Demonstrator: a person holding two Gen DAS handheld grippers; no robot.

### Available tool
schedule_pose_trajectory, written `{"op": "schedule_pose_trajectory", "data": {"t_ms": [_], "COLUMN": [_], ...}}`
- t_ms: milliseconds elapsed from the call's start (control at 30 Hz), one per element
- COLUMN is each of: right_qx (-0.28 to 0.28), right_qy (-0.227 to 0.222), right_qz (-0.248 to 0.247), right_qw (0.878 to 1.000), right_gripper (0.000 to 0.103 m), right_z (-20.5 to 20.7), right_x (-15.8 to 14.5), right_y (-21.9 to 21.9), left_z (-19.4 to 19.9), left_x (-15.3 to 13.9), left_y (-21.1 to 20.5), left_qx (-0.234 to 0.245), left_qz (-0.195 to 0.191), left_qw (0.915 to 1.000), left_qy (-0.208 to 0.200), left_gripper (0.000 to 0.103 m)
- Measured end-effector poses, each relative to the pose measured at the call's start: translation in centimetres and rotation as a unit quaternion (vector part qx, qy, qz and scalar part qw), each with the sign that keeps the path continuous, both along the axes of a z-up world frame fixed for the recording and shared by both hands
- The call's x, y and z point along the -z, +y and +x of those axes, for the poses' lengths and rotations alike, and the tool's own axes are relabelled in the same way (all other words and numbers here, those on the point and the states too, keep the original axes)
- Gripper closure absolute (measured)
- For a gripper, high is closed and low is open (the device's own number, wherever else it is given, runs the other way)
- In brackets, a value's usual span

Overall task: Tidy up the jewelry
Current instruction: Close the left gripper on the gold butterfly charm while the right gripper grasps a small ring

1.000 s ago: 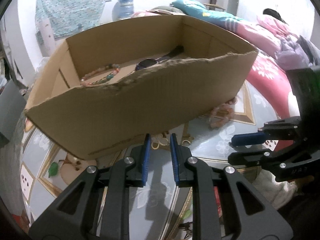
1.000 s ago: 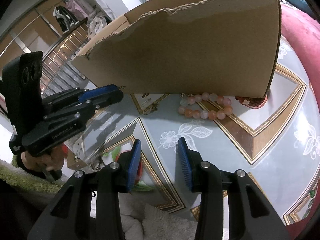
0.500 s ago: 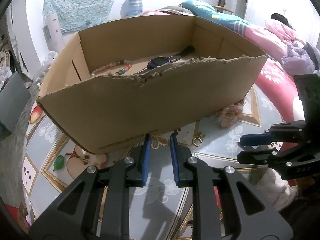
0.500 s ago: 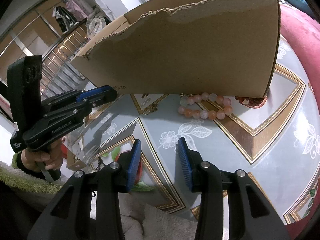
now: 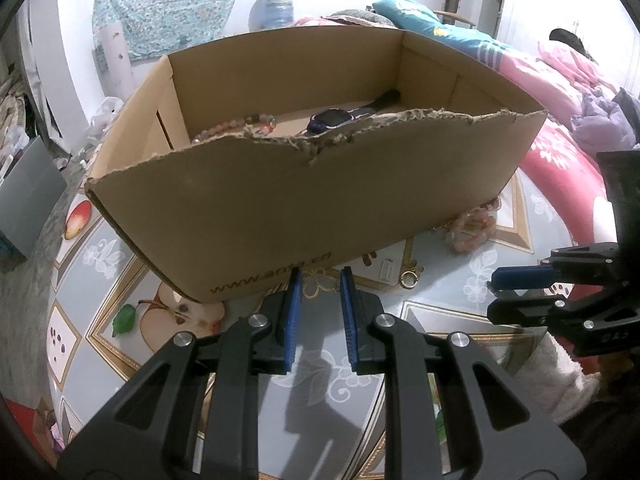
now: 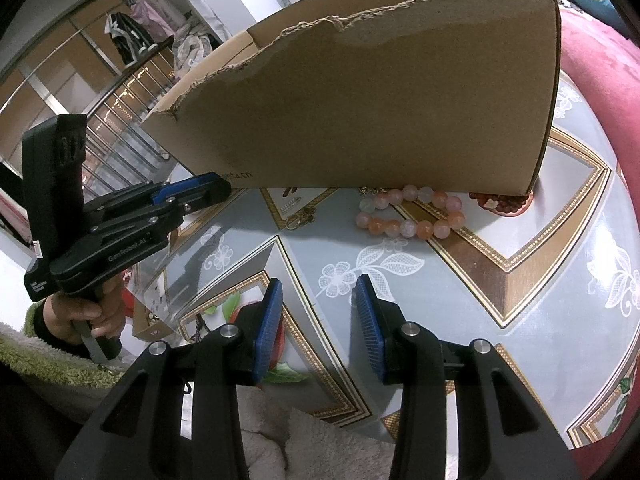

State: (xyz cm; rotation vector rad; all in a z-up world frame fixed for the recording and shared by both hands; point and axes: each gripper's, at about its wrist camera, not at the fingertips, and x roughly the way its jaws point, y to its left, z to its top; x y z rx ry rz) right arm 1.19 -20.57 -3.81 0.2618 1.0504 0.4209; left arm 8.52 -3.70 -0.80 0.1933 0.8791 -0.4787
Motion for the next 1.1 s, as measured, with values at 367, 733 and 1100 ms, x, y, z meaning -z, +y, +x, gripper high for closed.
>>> {"op": "schedule_pose_trajectory", "data": {"t_ms": [367,733,1100], "right_qx": [0.000,-0.009,-0.060], "right_qy": [0.000,-0.012,-0.061], "right_qz": [0.000,-0.010,-0.068], "right_qw": [1.000,1.000,0.994], "right_gripper": [0.065,0.065,0.065], "right_z": [0.0,-0.1,1.6], "right_x": [0.0,-0.3,-1.5], "right_y": [0.1,0.3,3.6], "left_z": [0.1,0.2,0.1], "left_x": [0.2,0.6,1.2], "left_y": [0.1,0.3,0.8], "left_qx": [-0.002,-0.017,-0.019], "left_qz": [0.002,0.006,-0.004], "left_qw": [1.0000,0.9998,0.9997], "left_qy": [0.001,0.004,0.011], "left_gripper": [0.085,0.085,0.085]}}
